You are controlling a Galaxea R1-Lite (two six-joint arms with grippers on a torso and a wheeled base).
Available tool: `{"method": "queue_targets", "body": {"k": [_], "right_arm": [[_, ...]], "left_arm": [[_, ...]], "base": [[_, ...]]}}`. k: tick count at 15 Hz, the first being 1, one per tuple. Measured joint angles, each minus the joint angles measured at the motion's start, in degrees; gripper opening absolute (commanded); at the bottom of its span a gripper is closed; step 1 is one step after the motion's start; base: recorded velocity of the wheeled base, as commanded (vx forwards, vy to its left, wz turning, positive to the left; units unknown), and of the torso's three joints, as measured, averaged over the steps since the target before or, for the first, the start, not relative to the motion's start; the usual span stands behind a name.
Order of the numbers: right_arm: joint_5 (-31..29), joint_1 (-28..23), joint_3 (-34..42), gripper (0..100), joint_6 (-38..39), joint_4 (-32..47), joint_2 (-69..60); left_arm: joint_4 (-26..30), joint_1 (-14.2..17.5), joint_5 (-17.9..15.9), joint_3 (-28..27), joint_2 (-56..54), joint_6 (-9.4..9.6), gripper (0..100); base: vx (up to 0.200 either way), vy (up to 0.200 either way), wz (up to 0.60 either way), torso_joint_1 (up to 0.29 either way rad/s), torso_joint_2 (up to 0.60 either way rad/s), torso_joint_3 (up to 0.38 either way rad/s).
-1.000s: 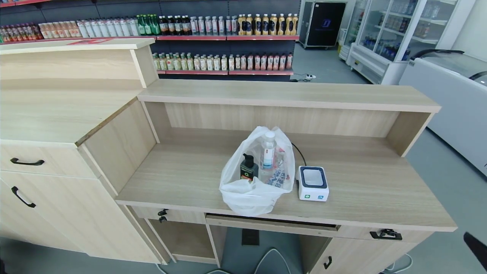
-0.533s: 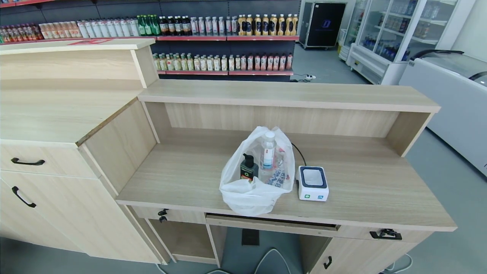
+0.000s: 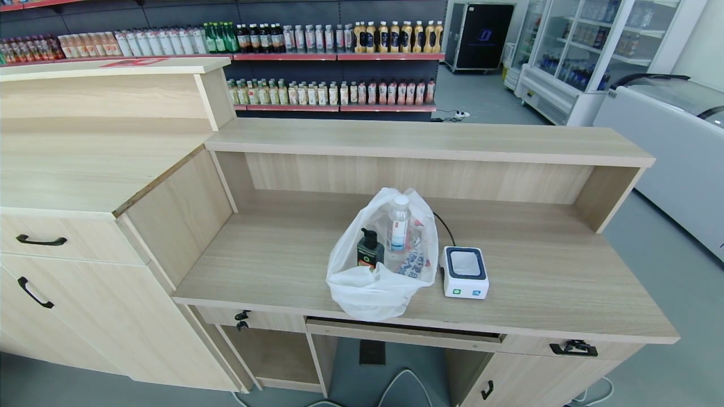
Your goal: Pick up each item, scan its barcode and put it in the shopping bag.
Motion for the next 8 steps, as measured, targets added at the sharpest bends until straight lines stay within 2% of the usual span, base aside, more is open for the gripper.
{"method": "queue_targets", "body": {"k": [8], "right_arm": [[2.3,0.0,0.0,100,-7.8,0.0,0.0]], "left_arm": [[0.0,0.0,0.0,0.0,0.0,0.00,0]], "base": [[0.000,0.000,0.00,0.000,0.00,0.000]]}}
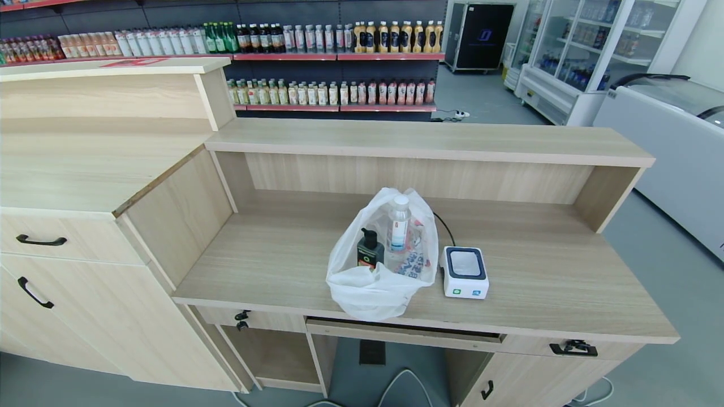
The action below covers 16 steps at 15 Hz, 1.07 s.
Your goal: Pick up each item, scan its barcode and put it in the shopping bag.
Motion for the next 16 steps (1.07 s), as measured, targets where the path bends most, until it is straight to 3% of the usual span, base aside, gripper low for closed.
{"method": "queue_targets", "body": {"k": [16], "right_arm": [[-0.1,0.0,0.0,100,-1.3,-0.1,0.1]], "left_arm": [[0.0,0.0,0.0,0.0,0.0,0.00,0]], "base": [[0.000,0.000,0.00,0.000,0.00,0.000]]}}
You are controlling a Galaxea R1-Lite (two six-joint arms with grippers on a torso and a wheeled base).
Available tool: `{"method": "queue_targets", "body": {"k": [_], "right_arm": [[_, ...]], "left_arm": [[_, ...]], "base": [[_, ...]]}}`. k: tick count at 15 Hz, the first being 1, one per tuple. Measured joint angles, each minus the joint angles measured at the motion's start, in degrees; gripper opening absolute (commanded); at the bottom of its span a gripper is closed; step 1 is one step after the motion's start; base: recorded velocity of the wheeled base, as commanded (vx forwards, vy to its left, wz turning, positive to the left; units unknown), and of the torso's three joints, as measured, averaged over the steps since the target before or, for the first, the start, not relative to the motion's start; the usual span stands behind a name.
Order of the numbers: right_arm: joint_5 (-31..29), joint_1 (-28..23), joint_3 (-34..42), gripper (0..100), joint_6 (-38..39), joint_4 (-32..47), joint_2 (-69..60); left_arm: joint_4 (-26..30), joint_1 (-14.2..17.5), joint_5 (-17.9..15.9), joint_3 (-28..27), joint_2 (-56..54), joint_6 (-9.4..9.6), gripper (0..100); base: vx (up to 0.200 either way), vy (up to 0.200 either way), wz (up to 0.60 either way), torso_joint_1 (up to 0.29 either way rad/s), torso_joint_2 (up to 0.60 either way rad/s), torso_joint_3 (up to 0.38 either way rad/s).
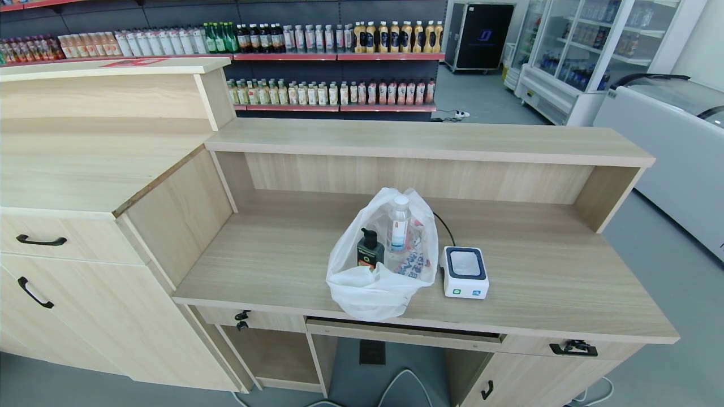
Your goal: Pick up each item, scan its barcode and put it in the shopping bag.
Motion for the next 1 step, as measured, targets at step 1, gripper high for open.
{"method": "queue_targets", "body": {"k": [1], "right_arm": [[0.0,0.0,0.0,100,0.0,0.0,0.0]], "left_arm": [[0.0,0.0,0.0,0.0,0.0,0.00,0]], "base": [[0.000,0.000,0.00,0.000,0.00,0.000]]}}
